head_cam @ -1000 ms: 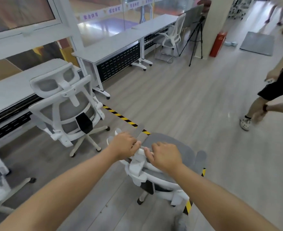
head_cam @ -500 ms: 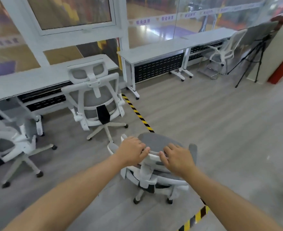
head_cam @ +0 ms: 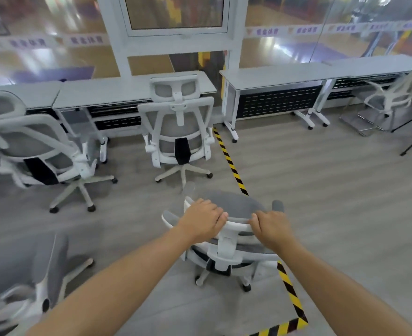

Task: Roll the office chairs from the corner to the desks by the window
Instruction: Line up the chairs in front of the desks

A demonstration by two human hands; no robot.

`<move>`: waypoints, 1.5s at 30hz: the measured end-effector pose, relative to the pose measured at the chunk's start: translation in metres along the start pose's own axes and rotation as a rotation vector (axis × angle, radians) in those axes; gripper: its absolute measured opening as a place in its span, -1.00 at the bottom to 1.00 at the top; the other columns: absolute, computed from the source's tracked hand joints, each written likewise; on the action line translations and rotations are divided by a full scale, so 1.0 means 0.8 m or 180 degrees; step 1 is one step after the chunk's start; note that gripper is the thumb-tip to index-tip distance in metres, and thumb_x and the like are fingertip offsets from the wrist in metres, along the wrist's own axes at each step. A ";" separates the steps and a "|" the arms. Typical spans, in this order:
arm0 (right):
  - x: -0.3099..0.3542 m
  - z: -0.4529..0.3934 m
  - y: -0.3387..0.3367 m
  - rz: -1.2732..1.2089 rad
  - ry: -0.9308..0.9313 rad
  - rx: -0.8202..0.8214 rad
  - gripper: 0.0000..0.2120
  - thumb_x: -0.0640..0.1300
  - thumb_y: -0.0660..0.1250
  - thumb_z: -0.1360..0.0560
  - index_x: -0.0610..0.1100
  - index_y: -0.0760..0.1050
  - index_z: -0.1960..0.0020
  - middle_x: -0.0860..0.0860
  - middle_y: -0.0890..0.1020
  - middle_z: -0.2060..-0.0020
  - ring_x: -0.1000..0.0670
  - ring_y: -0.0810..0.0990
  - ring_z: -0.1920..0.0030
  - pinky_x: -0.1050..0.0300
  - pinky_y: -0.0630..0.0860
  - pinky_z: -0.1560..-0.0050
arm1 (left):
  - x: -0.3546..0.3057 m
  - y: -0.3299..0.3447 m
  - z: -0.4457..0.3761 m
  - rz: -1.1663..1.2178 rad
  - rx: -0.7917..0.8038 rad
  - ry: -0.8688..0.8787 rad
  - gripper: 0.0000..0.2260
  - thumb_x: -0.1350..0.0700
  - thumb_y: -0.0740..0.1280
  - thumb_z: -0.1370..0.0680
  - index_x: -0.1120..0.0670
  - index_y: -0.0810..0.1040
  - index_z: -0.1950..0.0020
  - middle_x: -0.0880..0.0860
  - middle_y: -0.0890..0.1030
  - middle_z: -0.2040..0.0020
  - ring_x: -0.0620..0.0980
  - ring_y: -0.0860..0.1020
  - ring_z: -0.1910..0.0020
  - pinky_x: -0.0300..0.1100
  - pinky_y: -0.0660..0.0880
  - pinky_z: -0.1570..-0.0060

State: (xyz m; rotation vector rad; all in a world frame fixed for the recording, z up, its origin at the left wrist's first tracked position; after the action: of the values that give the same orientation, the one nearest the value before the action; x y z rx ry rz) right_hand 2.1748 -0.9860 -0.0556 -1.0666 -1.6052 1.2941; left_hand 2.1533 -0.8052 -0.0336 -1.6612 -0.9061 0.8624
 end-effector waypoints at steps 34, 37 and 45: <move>-0.018 -0.011 -0.016 -0.0537 -0.1300 0.0190 -0.59 0.04 -0.03 -0.51 -0.02 0.19 0.49 0.06 0.19 0.62 0.06 0.14 0.60 0.21 0.04 0.52 | -0.040 -0.003 0.054 -0.0636 0.0176 -0.2175 -0.53 -0.04 0.02 -0.53 0.13 0.39 0.52 0.02 0.39 0.60 0.04 0.25 0.57 -0.18 0.22 0.28; -0.015 -0.007 -0.015 -0.0456 -0.1297 0.0251 -0.60 0.04 -0.04 -0.50 -0.04 0.22 0.48 0.04 0.21 0.61 0.04 0.15 0.59 0.18 0.04 0.52 | -0.041 -0.002 0.063 -0.0700 0.0176 -0.2175 -0.53 -0.03 0.06 -0.53 0.12 0.36 0.54 0.00 0.34 0.63 0.02 0.22 0.59 -0.19 0.20 0.30; -0.002 -0.003 -0.017 -0.0594 -0.1341 0.0163 -0.59 0.04 0.04 -0.49 -0.07 0.27 0.48 0.04 0.24 0.62 0.03 0.20 0.59 0.19 0.07 0.55 | -0.041 0.000 0.075 -0.0642 0.0348 -0.2048 -0.49 -0.09 -0.05 -0.55 0.11 0.38 0.50 -0.01 0.31 0.59 0.04 0.29 0.53 -0.15 0.32 0.26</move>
State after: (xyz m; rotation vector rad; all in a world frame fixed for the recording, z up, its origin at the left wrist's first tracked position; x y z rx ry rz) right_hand 2.1756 -0.9885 -0.0422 -0.6186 -1.9151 1.4893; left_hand 2.0860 -0.8083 -0.0439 -1.1769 -1.4032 1.3076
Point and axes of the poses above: each hand's wrist, its own z-axis away from the middle knuckle, its own y-axis out of the palm, x = y × z, the point moved 8 cm from there along -z, towards the middle knuckle
